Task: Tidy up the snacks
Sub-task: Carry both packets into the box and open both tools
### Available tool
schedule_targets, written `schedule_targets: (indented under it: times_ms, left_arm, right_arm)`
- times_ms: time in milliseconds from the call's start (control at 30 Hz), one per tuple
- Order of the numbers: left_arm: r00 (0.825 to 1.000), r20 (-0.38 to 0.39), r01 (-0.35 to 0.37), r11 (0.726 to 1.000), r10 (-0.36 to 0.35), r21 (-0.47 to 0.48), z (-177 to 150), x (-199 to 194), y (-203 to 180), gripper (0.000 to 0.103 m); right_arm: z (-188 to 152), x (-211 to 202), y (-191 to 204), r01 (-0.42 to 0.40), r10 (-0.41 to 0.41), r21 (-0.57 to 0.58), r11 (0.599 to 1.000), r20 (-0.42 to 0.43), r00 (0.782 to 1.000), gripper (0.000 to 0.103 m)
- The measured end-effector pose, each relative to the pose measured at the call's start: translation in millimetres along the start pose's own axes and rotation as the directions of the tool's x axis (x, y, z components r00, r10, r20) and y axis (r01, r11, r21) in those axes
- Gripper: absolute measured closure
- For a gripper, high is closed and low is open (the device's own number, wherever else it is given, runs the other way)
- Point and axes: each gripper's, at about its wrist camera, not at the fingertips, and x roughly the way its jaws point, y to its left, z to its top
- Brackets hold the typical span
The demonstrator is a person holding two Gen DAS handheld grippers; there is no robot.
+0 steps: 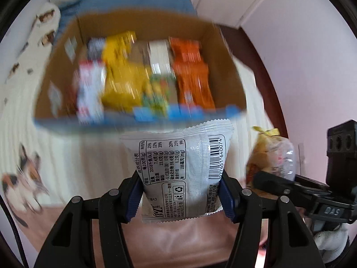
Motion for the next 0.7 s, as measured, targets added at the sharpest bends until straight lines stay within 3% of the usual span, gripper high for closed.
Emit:
schedule_targets:
  times_ms: [167, 267, 400, 600, 633, 700]
  left_arm:
    - [0.991, 0.071, -0.116, 0.993, 0.117, -0.008, 71.3, -17.1, 33.3, 0.046]
    - [0.978, 0.071, -0.195, 0.981, 0.195, -0.013, 108.7, -13.2, 68.5, 0.046]
    - [0.94, 0.044, -0.337, 0.941, 0.337, -0.012, 149.2, 3.9, 111.9, 0.046]
    - [0.92, -0.051, -0.389, 0.921, 0.388, -0.023, 178.0, 41.9, 155.7, 0.045]
    - [0.917, -0.077, -0.394, 0.919, 0.391, -0.027, 180.8, 50.1, 161.6, 0.045]
    - [0.928, -0.094, -0.365, 0.93, 0.36, -0.048, 181.8, 58.7, 170.0, 0.042]
  right_arm:
    - [67.4, -1.4, 34.4, 0.012, -0.006, -0.072, 0.997, 0.091, 0.996, 0.048]
    - [107.4, 24.7, 57.4, 0.038, -0.028, -0.09, 0.995, 0.115, 0.993, 0.048]
    - [150.9, 57.9, 68.4, 0.085, -0.075, -0.105, 0.991, 0.095, 0.993, 0.048]
    - [203.0, 128.2, 86.3, 0.167, -0.162, -0.124, 0.978, 0.052, 0.985, 0.047]
    - [210.0, 142.0, 87.7, 0.19, -0.187, -0.124, 0.974, 0.038, 0.982, 0.044]
    - [219.5, 164.7, 89.3, 0.229, -0.231, -0.131, 0.965, 0.002, 0.973, 0.019]
